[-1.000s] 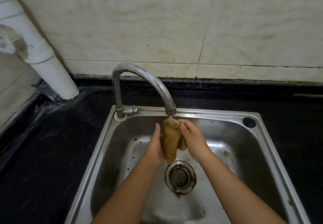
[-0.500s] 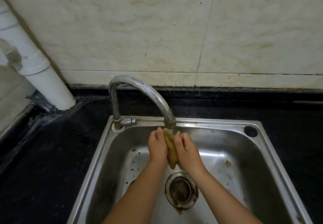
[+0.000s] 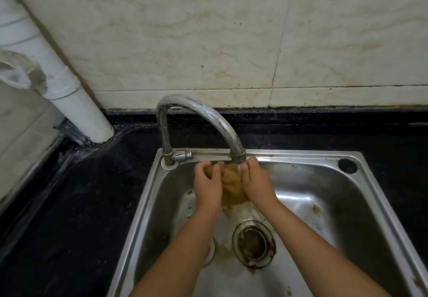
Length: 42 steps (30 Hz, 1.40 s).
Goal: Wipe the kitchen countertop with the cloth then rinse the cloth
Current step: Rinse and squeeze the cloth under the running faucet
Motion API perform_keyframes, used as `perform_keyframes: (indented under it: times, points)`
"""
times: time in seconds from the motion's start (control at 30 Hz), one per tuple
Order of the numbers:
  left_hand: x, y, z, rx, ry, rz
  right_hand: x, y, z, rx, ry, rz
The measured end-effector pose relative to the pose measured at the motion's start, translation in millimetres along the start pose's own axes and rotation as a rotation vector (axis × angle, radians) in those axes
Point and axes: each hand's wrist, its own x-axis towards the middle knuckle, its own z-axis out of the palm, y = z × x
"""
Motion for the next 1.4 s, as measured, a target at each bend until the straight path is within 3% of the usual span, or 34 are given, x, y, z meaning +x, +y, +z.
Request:
perform_keyframes:
  times: [0.13, 0.37, 0.63, 1.1, 1.2, 1.27, 1.33, 1.4]
  points:
    - [15.8, 1.3, -29.8, 0.181, 0.221, 0.183, -9.1, -3.8, 3.5, 0.095, -0.032, -0.071]
    - [39.9, 11.7, -39.4, 0.382, 0.182, 0.347, -10.0, 3.6, 4.1, 0.368, 0.032, 0.083]
    - [39.6, 7.7, -41.4, 0.387, 0.218, 0.364, -14.8, 7.6, 6.7, 0.42, -0.018, 0.116]
    - [43.6, 1.5, -47.2, 0.318, 0.146, 0.352, -20.7, 12.0, 8.2, 0.492, -0.007, 0.127]
    - [29.7, 1.6, -44.7, 0.199, 0.12, 0.254, -21.8, 11.4, 7.3, 0.503, -0.01, 0.129]
    - [15.8, -15.4, -38.6, 0.22, 0.072, 0.088, -24.0, 10.5, 7.4, 0.505, -0.016, 0.131]
    - [-0.4, -33.9, -30.0, 0.215, -0.116, -0.204, -26.4, 9.3, 8.0, 0.516, -0.033, 0.13]
    - [-13.5, -34.8, -23.4, -0.093, -0.27, -0.539, -28.2, 8.8, 7.7, 0.522, -0.057, 0.12]
